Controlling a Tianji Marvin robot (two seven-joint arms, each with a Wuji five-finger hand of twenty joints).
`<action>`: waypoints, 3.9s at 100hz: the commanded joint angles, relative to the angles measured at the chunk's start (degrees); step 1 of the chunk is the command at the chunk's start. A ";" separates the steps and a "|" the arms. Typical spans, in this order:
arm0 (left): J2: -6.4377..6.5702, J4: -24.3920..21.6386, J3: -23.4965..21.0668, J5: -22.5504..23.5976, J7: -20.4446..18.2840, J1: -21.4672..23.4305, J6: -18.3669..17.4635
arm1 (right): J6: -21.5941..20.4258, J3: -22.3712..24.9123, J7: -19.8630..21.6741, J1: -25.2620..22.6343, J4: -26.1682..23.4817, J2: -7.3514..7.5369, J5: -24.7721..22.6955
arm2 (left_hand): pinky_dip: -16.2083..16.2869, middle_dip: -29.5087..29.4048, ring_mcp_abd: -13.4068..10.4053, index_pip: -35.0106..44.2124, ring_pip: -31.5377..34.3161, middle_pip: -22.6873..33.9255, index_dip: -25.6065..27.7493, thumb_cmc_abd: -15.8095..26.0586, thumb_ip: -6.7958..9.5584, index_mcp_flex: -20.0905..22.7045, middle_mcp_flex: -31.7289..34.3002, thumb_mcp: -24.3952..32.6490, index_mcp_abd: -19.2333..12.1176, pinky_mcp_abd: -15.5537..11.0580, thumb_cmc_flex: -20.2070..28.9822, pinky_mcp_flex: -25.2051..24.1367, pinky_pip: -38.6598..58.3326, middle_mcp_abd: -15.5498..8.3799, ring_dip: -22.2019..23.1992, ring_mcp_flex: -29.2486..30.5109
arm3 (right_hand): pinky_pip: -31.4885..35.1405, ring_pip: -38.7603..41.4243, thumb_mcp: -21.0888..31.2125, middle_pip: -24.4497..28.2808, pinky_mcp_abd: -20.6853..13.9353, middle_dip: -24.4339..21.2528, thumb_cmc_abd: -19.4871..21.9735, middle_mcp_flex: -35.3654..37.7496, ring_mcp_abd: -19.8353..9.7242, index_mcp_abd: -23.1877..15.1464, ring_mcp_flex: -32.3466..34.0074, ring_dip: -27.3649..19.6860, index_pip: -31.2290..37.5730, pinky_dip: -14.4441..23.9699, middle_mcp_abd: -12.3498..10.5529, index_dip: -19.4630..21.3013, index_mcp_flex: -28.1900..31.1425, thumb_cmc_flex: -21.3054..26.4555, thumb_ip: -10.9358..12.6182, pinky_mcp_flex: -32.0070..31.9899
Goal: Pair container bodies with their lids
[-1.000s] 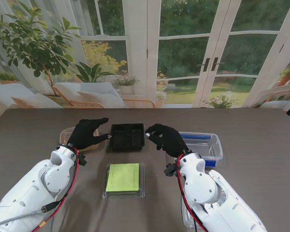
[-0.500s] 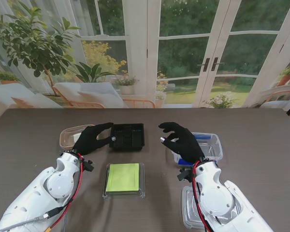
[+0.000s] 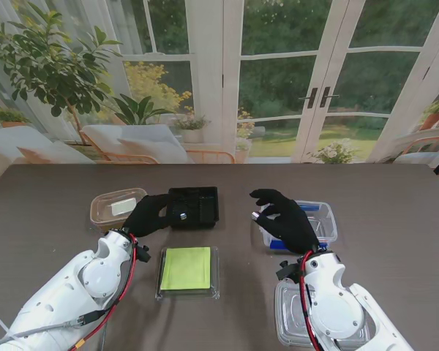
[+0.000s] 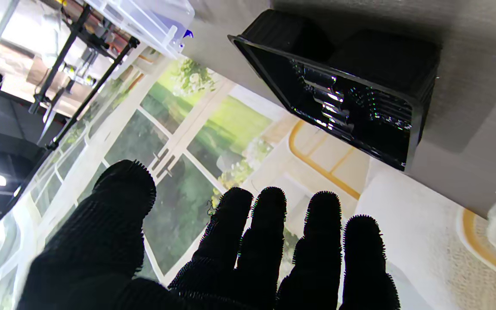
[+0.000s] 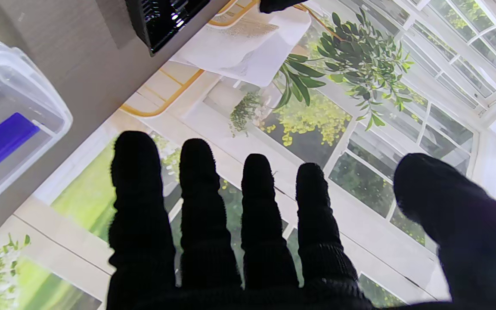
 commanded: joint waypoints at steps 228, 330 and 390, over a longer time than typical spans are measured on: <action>-1.05 23.84 29.03 12.88 8.95 -20.58 5.38 | -0.95 -1.22 4.35 -0.02 -0.41 -0.44 11.40 | 5.61 16.82 -5.15 18.59 17.56 10.01 8.81 -10.97 -2.90 0.66 5.34 23.81 -3.71 -6.81 1.50 2.42 16.90 -4.15 13.69 3.82 | -1.05 0.70 -2.80 -1.79 1.24 -0.95 3.46 4.82 2.30 1.15 4.24 0.53 -1.94 1.04 4.40 -1.24 1.54 0.89 -1.61 -20.62; 3.78 11.10 20.40 19.63 -0.19 -14.06 4.89 | -0.59 -1.52 5.84 0.21 -0.07 -0.32 13.40 | 10.88 39.01 -6.31 28.05 25.83 12.47 6.42 -11.55 -6.63 4.37 12.51 16.72 -8.71 -5.11 7.33 6.40 24.80 -6.79 20.17 9.83 | -1.05 1.05 -3.49 -1.93 1.25 -0.93 4.64 4.72 2.84 1.71 4.17 0.71 -1.67 1.08 4.85 -1.77 0.86 0.92 -1.58 -20.87; 5.47 5.36 14.54 23.00 -3.56 -9.36 4.59 | -0.45 -1.89 6.42 0.29 0.11 -0.24 13.88 | 10.82 34.85 -6.49 25.27 25.07 12.52 6.60 -8.67 -5.71 3.76 11.22 15.87 -7.72 -5.29 5.81 6.38 24.03 -6.47 19.87 9.50 | -1.11 1.13 -3.58 -1.88 1.30 -0.94 5.06 4.72 2.85 1.92 4.16 0.72 -1.51 1.14 4.97 -1.92 0.80 0.96 -1.57 -20.89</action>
